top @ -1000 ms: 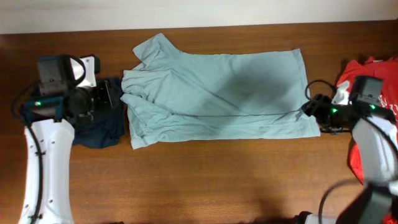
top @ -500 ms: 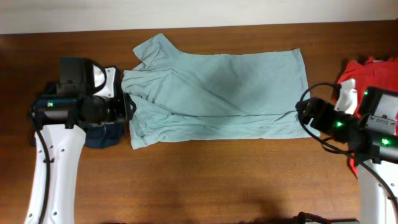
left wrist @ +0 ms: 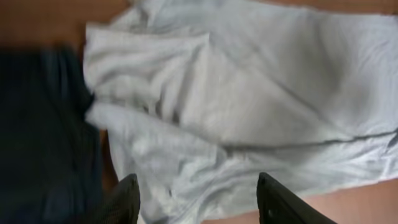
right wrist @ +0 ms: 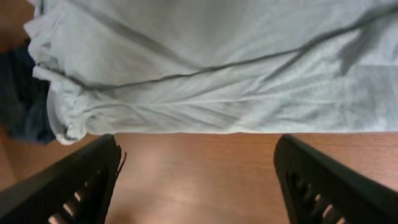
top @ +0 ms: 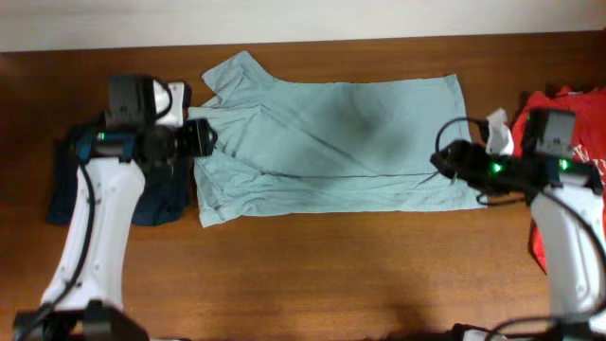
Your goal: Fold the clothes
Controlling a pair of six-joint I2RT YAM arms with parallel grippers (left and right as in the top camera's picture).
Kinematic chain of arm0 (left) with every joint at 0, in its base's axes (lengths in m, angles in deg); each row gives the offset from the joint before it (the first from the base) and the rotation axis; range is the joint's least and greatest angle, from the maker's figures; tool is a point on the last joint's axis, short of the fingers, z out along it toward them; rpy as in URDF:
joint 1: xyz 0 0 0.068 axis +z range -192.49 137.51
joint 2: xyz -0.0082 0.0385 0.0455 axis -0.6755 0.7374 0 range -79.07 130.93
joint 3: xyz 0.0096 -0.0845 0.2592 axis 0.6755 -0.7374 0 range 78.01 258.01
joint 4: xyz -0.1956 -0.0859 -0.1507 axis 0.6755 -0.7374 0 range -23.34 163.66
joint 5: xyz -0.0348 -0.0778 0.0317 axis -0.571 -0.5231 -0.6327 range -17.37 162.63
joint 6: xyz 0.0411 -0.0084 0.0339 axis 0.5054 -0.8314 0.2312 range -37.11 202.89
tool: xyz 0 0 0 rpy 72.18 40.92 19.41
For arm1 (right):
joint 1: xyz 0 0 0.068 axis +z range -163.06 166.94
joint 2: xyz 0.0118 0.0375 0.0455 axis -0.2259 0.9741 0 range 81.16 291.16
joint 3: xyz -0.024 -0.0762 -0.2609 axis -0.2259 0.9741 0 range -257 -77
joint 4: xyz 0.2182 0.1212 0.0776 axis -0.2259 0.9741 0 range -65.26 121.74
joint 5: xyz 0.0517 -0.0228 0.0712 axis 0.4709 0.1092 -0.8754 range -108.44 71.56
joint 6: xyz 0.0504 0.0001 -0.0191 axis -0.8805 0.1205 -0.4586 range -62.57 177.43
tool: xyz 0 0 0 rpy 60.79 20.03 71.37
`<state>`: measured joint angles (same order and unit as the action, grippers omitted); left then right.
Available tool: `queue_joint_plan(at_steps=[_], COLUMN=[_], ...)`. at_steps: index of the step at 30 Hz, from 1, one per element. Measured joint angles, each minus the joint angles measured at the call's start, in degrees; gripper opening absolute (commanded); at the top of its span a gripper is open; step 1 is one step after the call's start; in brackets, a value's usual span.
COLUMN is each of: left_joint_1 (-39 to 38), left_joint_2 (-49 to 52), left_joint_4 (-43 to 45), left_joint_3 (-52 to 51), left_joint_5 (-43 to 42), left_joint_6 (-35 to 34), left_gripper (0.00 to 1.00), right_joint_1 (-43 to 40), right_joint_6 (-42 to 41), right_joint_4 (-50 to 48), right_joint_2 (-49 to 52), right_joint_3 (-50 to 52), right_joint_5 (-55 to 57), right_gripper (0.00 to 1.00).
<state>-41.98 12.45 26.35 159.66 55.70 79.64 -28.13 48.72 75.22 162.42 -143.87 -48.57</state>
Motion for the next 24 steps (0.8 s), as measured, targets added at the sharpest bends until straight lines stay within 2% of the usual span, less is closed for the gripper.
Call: queue_joint_plan(at_steps=[7, 13, 17, 18, 24], left_joint_1=[-0.13, -0.13, -0.13, -0.13, -0.13], left_joint_2=[15.76, 34.07, 46.07, 48.00, 56.06], left_joint_4=[0.44, 0.37, 2.67, 3.50, 9.90], left_joint_3=[20.15, 37.22, 46.31, 47.39, 48.78], left_joint_5=[-0.72, -0.68, -0.66, -0.63, -0.33], left_joint_6=[4.17, 5.53, 5.88, 5.88, 6.10], left_gripper=[0.63, 0.68, 0.69, 0.72, 0.73], right_joint_1=[2.47, 2.75, 2.75, 2.75, 2.75], right_joint_6=[0.44, 0.63, 0.94, 1.01, 1.11], right_joint_4=[3.96, 1.27, -3.74, -4.39, -6.01], right_joint_2=[13.86, 25.57, 30.45, 31.01, 34.93], right_joint_3=[-19.12, -33.14, -37.16, -37.22, -37.24], right_joint_5=[-0.44, -0.44, -0.39, -0.39, 2.29], right_gripper=[0.83, 0.84, 0.84, 0.84, 0.88])
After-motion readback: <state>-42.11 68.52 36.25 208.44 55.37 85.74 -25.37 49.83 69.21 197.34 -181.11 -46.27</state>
